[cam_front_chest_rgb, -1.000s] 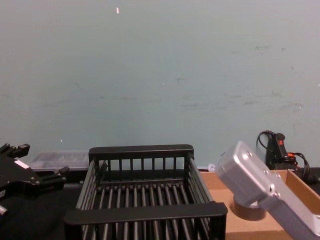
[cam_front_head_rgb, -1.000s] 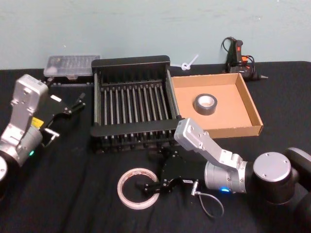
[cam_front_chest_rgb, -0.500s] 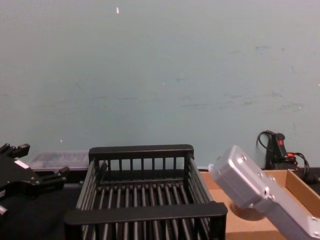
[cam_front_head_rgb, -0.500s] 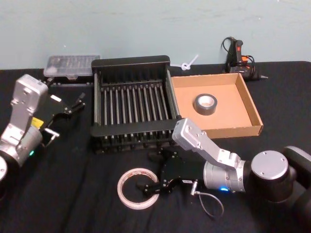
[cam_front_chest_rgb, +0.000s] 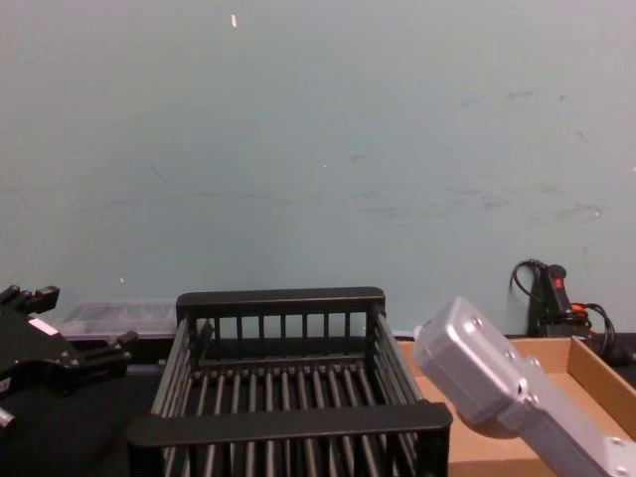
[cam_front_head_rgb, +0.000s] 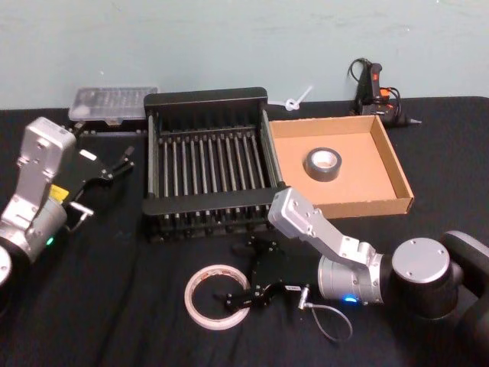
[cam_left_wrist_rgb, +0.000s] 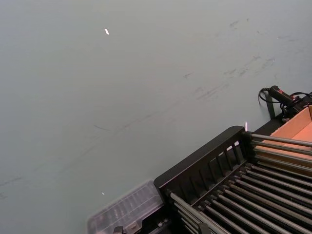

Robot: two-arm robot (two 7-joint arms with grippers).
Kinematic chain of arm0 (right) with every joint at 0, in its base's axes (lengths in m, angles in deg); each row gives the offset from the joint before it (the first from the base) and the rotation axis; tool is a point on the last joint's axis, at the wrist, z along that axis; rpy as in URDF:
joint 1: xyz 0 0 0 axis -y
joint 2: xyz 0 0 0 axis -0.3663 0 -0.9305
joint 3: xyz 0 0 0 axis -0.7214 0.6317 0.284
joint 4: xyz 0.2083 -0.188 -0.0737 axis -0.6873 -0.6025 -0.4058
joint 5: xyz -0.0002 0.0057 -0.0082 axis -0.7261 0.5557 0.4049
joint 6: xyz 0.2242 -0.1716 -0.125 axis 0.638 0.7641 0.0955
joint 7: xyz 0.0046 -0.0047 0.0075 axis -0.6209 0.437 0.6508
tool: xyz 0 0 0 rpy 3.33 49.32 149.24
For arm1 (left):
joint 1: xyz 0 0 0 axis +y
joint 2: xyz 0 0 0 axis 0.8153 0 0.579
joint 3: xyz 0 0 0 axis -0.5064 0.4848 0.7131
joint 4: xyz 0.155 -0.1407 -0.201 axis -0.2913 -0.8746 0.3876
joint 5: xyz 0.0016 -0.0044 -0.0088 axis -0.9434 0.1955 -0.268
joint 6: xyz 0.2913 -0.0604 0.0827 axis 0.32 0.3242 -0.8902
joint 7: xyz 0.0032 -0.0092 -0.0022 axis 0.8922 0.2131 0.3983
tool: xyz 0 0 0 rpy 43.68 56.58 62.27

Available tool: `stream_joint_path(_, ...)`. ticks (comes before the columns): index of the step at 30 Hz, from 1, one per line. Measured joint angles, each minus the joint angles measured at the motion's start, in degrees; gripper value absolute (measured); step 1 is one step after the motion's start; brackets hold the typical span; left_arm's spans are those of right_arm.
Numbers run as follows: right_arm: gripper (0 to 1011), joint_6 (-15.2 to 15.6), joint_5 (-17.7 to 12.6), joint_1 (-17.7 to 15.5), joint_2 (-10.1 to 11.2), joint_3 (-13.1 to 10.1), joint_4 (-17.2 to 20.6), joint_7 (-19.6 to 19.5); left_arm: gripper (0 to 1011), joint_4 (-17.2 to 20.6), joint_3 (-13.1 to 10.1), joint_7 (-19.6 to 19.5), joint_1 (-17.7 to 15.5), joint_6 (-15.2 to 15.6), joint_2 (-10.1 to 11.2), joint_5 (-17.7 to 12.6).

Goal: Pick up the white tape and place it into the black box , Pick up the silver tape and place it into the brown box.

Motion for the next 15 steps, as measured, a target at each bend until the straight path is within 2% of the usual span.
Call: stream_joint_path(15,1002,0.1,0.2,-0.1,-0.1,0.0,-0.1,-0.3,1002,0.0,0.0,0.0,0.0,0.0,0.0,0.0)
